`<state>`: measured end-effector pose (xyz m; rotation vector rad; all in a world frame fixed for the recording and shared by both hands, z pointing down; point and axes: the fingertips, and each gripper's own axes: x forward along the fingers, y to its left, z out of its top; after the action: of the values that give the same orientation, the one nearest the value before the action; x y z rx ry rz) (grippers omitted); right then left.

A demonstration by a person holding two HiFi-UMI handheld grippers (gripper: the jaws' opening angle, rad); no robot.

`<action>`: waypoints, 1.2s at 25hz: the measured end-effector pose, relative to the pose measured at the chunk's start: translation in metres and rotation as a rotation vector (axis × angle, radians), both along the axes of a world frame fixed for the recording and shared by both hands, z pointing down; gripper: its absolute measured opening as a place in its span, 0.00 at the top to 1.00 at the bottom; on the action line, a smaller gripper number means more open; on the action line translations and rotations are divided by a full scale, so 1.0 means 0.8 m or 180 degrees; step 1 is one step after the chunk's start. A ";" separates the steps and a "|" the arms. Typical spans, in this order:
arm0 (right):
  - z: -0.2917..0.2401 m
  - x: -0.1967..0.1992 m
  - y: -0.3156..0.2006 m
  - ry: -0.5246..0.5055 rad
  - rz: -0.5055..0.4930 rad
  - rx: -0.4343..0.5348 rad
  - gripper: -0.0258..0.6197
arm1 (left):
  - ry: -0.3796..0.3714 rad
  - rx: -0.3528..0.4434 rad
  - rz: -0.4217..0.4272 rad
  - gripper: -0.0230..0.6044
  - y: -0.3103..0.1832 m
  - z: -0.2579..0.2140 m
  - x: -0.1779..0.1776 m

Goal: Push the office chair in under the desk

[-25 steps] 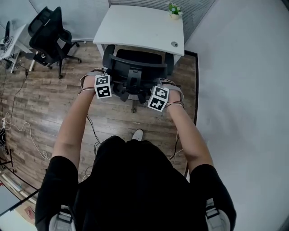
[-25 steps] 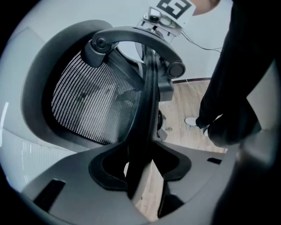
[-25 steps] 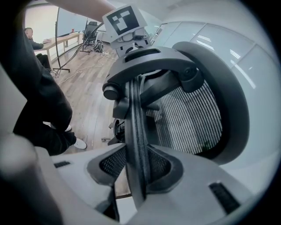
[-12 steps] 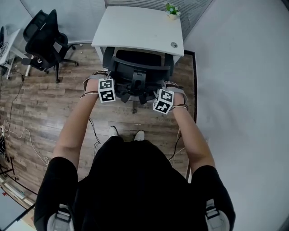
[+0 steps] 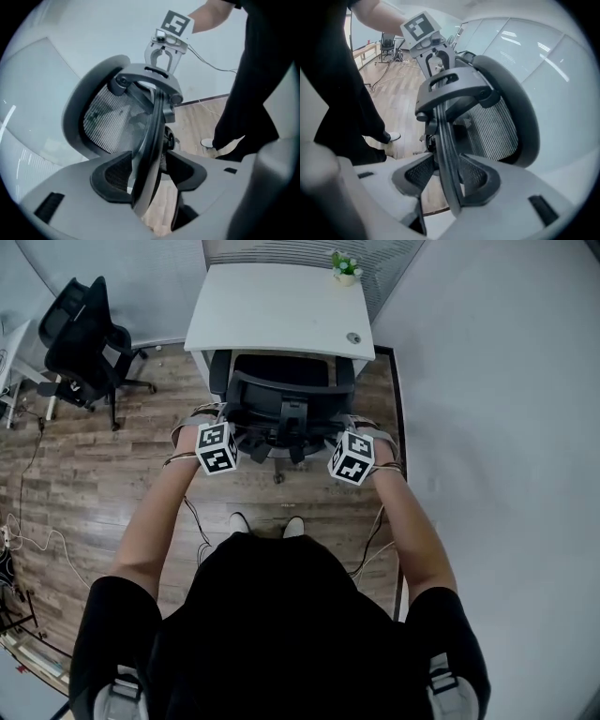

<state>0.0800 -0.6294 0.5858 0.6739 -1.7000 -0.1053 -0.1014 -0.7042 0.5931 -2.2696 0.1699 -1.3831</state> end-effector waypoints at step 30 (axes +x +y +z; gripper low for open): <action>-0.247 -0.102 0.035 -0.3211 0.0732 0.1623 0.81 | 0.3244 -0.0481 -0.0556 0.84 0.087 -0.242 0.035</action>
<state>-0.0016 -0.6014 0.3883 1.4628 -2.5648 -0.0307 -0.0734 -0.6349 0.3993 -2.9279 0.6056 -0.1758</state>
